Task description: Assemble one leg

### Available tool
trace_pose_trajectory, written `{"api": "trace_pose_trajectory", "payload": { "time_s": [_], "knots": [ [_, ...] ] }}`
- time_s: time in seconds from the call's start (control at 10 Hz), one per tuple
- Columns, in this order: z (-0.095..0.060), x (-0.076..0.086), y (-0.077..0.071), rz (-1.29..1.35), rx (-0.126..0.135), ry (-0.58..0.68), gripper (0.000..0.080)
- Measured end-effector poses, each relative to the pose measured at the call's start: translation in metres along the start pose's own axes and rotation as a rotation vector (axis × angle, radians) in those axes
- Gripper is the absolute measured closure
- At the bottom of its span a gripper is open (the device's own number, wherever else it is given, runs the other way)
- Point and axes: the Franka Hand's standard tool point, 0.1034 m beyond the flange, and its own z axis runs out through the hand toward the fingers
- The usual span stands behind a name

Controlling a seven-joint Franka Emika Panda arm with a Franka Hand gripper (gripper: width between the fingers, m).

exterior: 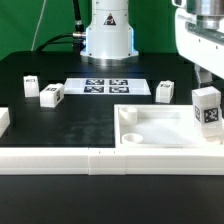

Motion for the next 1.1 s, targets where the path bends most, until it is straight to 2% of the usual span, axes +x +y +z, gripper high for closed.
{"api": "trace_pose_trajectory", "payload": {
  "time_s": [0.1,0.2,0.3,0.7,1.1],
  "knots": [
    [0.0009,-0.0003,0.0007,-0.121,-0.003,0.003,0.0212],
    [0.0016,-0.0009,0.001,-0.236,-0.005,0.003,0.0163],
    [0.0016,-0.0007,0.0009,-0.296,-0.004,0.003,0.0153],
    [0.0013,0.0037,0.0011,-0.725,-0.005,0.003,0.0151],
    [0.0013,0.0044,0.0011,-1.026,-0.007,0.004,0.0151]
  ]
}}
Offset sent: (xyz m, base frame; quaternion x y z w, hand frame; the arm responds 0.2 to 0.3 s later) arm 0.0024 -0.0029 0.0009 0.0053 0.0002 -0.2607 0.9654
